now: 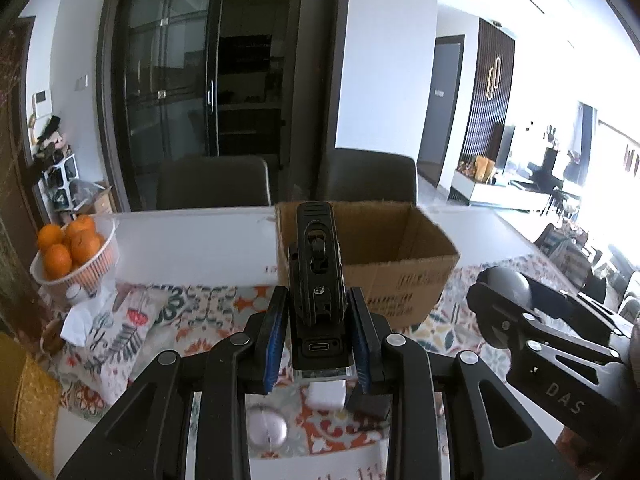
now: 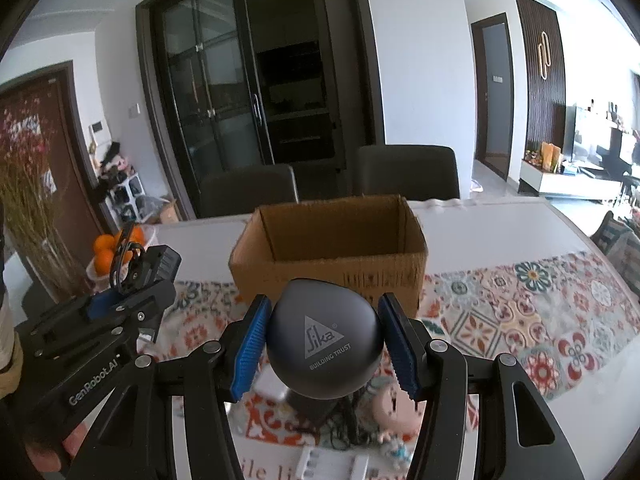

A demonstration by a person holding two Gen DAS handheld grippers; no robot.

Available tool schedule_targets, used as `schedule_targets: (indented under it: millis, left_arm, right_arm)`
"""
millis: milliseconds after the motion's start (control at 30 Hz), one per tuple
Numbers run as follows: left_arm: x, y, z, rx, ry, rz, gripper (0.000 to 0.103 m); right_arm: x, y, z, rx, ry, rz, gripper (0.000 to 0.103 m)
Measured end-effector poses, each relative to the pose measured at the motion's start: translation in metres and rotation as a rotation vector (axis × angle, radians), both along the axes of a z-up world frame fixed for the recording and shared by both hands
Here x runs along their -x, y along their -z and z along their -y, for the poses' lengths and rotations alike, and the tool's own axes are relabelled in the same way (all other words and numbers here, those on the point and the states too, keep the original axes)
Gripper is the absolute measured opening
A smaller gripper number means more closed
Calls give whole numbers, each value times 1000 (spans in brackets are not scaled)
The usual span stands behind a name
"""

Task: Organize rigid objects
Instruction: 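Carry the flashlight and puck over the cardboard box with both grippers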

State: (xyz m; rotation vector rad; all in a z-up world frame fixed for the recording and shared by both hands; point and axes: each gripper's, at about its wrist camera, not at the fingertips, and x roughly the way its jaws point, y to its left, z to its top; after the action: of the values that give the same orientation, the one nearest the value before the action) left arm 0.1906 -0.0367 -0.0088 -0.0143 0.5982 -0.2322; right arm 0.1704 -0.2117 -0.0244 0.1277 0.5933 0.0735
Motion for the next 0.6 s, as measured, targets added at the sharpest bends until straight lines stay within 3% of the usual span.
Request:
schedule_targets:
  millis: [200, 600]
  left_arm:
    - [-31, -6, 4, 59, 39, -34, 29]
    - [-87, -16, 23, 26, 79, -56, 29]
  right_arm:
    - [-26, -13, 7, -17, -6, 6, 56]
    - [-87, -29, 19, -14, -28, -2, 56]
